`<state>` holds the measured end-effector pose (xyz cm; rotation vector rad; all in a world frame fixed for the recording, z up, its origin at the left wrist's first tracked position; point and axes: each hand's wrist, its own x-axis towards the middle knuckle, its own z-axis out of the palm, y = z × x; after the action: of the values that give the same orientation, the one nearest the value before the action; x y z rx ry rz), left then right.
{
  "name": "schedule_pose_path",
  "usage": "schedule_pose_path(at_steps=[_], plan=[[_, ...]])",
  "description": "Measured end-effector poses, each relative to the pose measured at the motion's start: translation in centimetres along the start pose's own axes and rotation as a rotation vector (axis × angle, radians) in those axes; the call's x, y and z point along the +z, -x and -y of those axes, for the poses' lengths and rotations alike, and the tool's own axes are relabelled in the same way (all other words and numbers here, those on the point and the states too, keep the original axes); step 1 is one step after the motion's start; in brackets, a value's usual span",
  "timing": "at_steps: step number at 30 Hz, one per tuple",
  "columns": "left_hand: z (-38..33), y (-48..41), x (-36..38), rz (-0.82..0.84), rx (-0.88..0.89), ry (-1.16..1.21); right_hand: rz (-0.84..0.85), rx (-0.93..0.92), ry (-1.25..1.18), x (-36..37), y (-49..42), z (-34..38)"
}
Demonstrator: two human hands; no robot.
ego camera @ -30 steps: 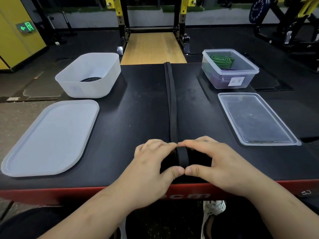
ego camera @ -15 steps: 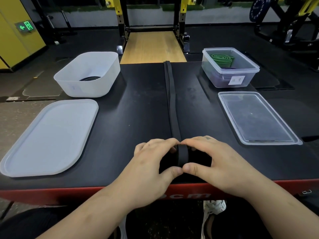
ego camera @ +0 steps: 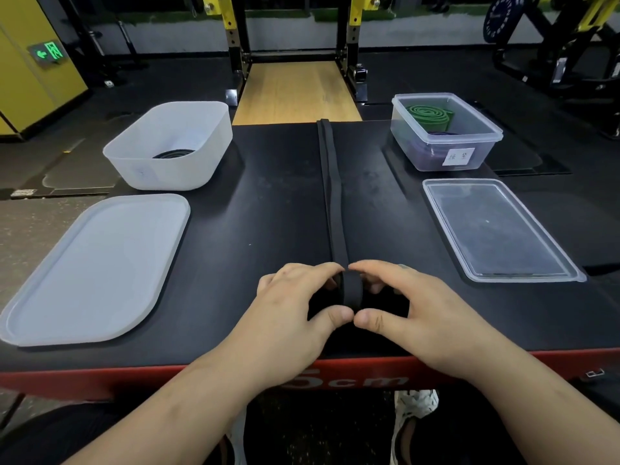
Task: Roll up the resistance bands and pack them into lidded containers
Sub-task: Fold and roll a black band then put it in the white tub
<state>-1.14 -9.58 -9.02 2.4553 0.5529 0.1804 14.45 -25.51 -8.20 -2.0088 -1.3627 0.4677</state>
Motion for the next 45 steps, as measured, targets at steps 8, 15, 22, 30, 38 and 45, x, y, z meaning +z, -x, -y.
schedule_pose_path(at_steps=[8, 15, 22, 30, 38, 45], plan=[[0.0, -0.7, -0.6, 0.028, -0.040, 0.059, -0.007, 0.017, 0.013, 0.3, -0.7, -0.1], [0.1, -1.1, -0.3, 0.025, -0.055, 0.054, -0.028, 0.036, 0.014, 0.1, -1.6, -0.7], [0.4, -2.2, -0.1, 0.000, 0.023, 0.007, -0.032, 0.032, 0.032, -0.2, -2.4, -1.2], [0.0, -2.1, -0.1, -0.017, 0.044, -0.010, -0.004, 0.060, 0.073, 0.1, -2.0, -1.2], [-0.3, -0.7, -0.4, 0.030, 0.018, 0.043, 0.056, 0.001, 0.068, -0.3, -1.0, -0.4], [-0.9, 0.5, -0.2, 0.038, -0.017, 0.053, 0.093, -0.014, 0.111, 0.3, -0.2, -1.0]])
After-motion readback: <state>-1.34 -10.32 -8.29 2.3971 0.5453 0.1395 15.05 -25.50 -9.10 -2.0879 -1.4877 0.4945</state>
